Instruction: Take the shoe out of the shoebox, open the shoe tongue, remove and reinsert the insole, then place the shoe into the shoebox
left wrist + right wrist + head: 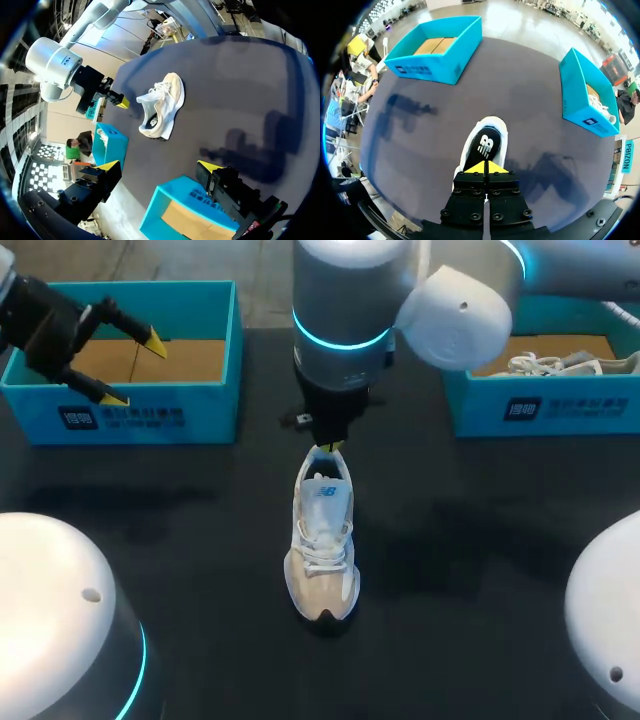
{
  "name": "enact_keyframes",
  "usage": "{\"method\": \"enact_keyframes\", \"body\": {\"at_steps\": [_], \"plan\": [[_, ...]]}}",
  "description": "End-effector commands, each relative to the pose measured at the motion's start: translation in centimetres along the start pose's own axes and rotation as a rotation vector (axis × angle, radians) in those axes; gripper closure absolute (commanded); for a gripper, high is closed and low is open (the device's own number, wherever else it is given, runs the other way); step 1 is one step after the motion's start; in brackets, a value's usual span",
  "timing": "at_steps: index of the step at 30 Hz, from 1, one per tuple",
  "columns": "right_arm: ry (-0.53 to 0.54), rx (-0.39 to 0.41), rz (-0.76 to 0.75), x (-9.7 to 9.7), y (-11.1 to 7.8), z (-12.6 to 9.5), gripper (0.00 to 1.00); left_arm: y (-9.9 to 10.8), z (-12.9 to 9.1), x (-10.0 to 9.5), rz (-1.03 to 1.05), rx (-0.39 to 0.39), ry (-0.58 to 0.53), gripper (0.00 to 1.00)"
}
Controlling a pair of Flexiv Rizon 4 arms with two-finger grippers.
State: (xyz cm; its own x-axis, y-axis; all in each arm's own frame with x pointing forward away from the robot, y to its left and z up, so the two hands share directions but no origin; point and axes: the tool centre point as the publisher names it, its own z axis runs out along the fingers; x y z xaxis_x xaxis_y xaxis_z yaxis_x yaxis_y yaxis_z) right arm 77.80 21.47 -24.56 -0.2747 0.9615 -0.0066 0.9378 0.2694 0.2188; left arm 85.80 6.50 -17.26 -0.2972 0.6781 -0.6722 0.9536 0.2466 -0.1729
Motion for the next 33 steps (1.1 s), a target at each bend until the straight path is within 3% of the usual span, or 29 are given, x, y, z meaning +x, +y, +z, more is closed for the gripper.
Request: {"method": "enact_keyframes", "body": {"at_steps": [1, 12, 20, 33], "plan": [[0.01, -0.006, 0.011, 0.0, 0.0, 0.5, 1.0, -0.4, -1.2, 0.5, -0.007, -0.026, -0.006, 0.0], [0.003, 0.041, 0.026, 0.9, 0.8, 6.0, 1.0, -0.7, -3.7, 1.0, -0.022, -0.083, -0.004, 0.0], [0.006, 0.118, 0.026, 0.9, 0.7, 9.6, 1.0, -0.4, -3.7, 0.8, -0.023, -0.082, 0.004, 0.0], [0.014, 0.158, 0.104, 0.1, -1.4, 11.6, 1.0, 0.4, -2.5, 0.0, -0.018, -0.058, 0.015, 0.0]]}}
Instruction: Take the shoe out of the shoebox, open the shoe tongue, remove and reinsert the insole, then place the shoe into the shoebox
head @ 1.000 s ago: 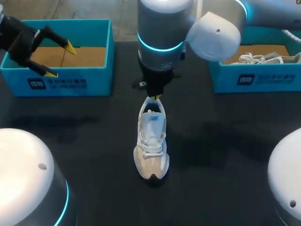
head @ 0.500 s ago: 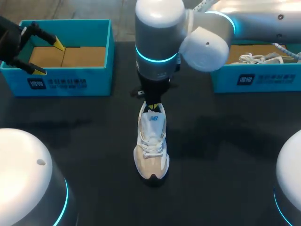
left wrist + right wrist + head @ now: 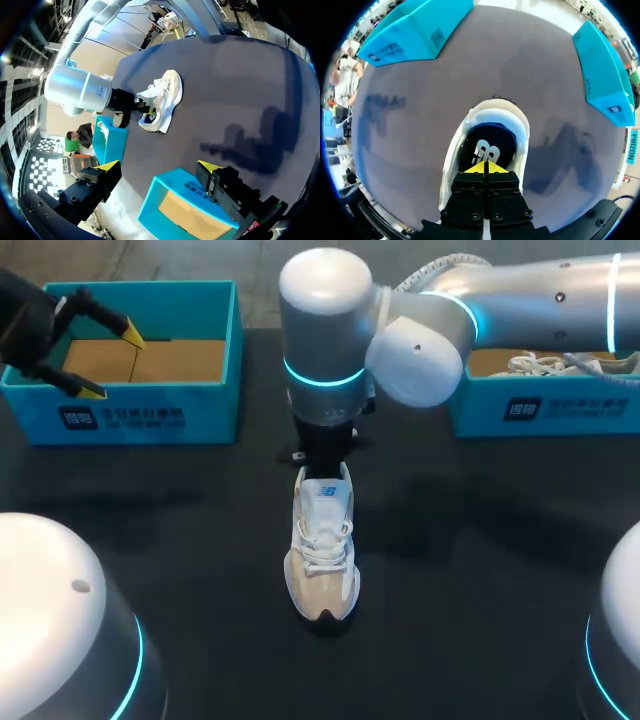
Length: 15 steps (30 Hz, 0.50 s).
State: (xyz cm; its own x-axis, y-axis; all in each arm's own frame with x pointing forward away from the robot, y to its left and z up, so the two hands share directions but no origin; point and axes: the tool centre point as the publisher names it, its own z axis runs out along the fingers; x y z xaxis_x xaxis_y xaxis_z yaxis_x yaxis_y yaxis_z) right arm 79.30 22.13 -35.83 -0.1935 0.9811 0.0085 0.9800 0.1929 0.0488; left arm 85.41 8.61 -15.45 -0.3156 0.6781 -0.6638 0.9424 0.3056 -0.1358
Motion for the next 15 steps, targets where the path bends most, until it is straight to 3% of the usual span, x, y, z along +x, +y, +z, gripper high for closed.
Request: {"method": "enact_keyframes", "body": {"at_steps": [1, 15], "plan": [[0.014, -0.017, 0.03, -0.2, -0.6, 0.3, 1.0, 0.6, 0.4, -0.4, 0.001, 0.011, 0.008, 0.0], [-0.003, -0.029, 0.087, 0.1, -1.1, 2.2, 1.0, 0.3, 0.8, -0.7, 0.003, 0.021, 0.01, 0.0]]}}
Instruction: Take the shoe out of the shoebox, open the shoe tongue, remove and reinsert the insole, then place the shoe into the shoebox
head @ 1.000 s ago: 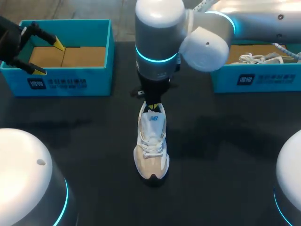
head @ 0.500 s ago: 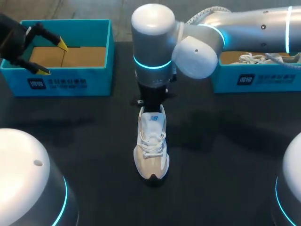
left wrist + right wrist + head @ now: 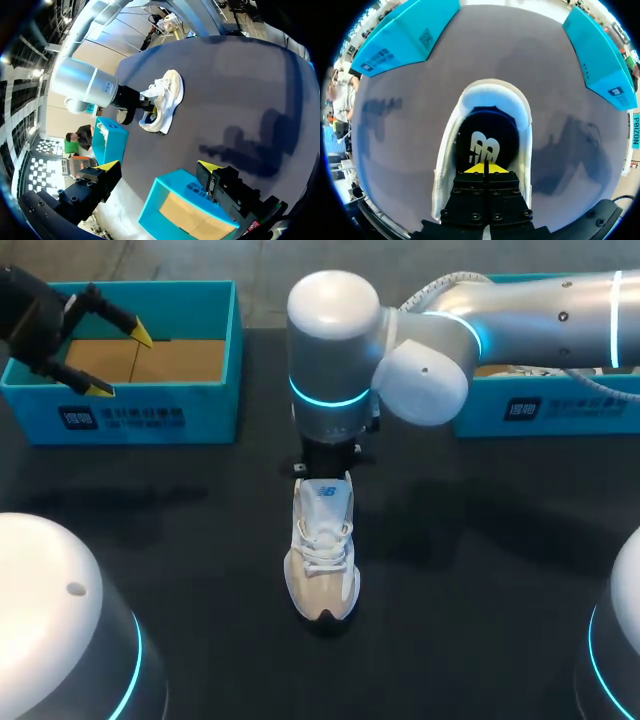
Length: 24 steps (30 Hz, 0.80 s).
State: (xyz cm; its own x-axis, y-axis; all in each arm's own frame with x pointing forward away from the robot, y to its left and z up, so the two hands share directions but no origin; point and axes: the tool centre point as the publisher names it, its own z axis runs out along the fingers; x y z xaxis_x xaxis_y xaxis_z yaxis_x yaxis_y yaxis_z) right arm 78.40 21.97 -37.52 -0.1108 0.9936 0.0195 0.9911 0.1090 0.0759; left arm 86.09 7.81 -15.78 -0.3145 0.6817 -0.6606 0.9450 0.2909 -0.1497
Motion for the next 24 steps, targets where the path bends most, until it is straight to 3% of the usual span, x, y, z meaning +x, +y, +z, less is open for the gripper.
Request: {"method": "enact_keyframes", "body": {"at_steps": [1, 8, 12, 16, 24], "plan": [[-0.011, 0.0, 0.002, 0.0, -0.2, 0.8, 1.0, -0.2, 0.0, -0.2, 0.001, 0.0, 0.006, 0.0], [-0.035, 0.011, 0.005, -0.4, -0.4, 1.5, 1.0, -0.5, -0.1, -0.3, 0.004, -0.002, 0.005, 0.0], [-0.037, -0.04, 0.025, -0.6, -0.2, 0.0, 1.0, -0.6, -0.1, -0.3, 0.005, -0.002, 0.006, 0.0], [-0.034, -0.077, 0.022, -0.4, 0.4, -0.8, 1.0, -0.7, -0.1, -0.3, 0.003, -0.002, 0.005, 0.0], [-0.033, -0.098, 0.002, 0.3, 2.2, 0.4, 1.0, -0.8, 0.0, -0.3, -0.002, -0.001, 0.006, 0.0]]}}
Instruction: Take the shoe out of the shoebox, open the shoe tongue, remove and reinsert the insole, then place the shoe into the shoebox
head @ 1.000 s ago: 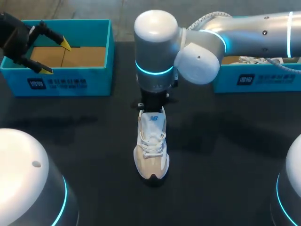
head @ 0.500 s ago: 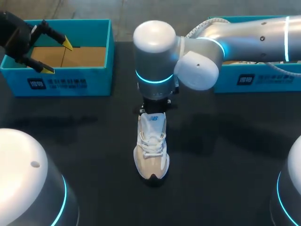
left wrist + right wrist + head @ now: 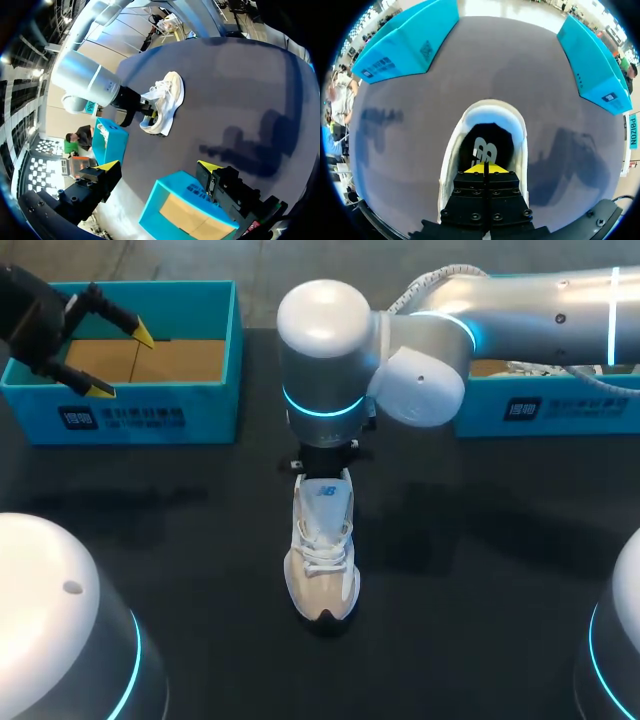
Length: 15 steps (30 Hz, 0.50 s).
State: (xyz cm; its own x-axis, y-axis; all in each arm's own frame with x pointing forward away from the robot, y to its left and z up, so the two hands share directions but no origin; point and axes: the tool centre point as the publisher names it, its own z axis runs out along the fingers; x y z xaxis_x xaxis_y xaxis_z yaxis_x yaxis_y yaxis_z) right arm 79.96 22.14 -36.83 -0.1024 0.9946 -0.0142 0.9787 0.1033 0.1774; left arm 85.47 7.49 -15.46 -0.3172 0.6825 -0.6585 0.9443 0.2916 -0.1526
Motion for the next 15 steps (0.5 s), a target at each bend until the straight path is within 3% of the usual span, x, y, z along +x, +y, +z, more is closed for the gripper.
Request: {"method": "enact_keyframes", "body": {"at_steps": [1, 8, 15], "plan": [[0.002, 0.004, -0.003, 0.4, 0.6, 1.4, 1.0, -0.1, 0.1, -0.1, 0.0, -0.003, 0.005, 0.0], [0.009, 0.018, 0.01, 0.4, 0.6, 2.8, 1.0, -0.3, 0.1, -0.3, 0.001, -0.005, 0.012, 0.0], [-0.003, 0.012, 0.02, 0.0, 0.7, 2.4, 1.0, -0.2, 0.1, -0.5, 0.003, -0.009, 0.014, 0.0]]}}
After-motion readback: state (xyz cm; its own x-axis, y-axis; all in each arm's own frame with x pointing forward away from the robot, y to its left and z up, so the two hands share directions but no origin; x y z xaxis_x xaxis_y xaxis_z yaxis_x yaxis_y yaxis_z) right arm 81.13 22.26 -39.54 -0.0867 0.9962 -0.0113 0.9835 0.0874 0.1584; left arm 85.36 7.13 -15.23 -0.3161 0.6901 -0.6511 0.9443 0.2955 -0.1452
